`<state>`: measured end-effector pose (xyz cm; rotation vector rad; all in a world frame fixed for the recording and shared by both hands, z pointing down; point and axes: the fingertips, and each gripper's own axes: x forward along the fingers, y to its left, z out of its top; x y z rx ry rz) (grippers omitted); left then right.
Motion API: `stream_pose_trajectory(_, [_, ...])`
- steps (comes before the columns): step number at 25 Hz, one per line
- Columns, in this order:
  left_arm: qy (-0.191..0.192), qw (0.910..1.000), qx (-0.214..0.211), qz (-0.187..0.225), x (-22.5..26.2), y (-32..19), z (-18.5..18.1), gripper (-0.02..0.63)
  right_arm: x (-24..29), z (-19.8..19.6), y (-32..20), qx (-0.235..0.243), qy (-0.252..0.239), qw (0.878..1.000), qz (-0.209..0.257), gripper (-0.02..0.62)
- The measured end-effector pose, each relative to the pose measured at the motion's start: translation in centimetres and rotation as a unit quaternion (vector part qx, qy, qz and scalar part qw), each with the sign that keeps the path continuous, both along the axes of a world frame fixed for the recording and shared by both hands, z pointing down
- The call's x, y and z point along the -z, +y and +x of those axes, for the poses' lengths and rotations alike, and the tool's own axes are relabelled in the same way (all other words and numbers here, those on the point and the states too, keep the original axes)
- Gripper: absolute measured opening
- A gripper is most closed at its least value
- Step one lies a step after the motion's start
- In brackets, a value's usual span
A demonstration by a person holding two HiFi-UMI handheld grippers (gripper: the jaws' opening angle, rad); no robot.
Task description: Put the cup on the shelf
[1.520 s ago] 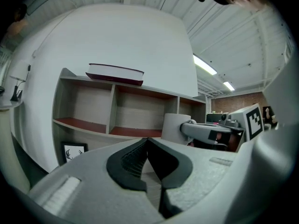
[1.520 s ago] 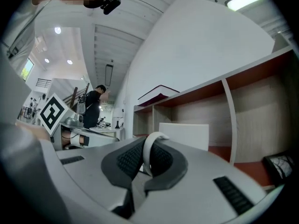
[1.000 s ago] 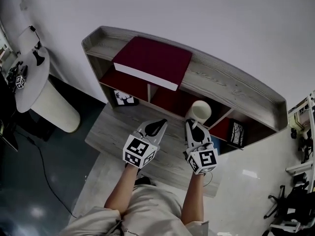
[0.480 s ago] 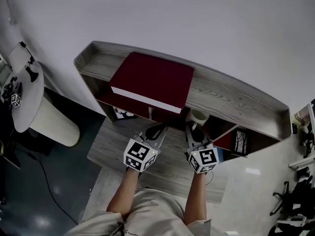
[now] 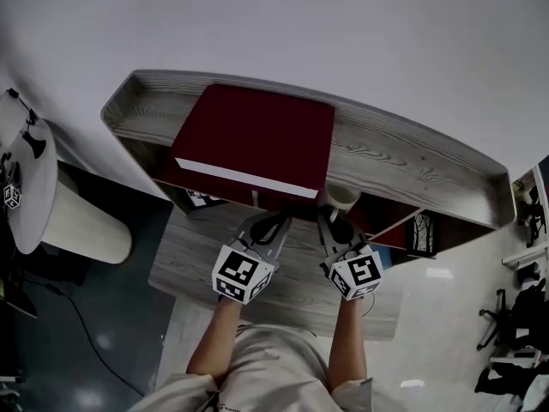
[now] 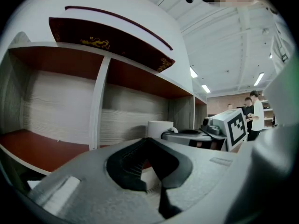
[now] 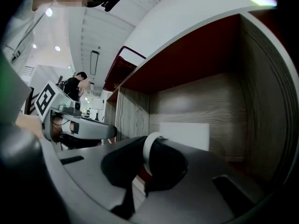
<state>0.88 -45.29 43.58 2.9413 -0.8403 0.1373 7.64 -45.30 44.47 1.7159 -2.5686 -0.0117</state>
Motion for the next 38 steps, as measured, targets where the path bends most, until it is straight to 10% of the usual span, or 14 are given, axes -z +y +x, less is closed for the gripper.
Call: stream_pose_trajectory(38, [0.025, 0.9962, -0.082, -0.017, -2.0, 0.6, 3.9, 0.011, -0.7, 2.0, 0.9, -0.06, -0.008, 0.998, -0.022, 0.018])
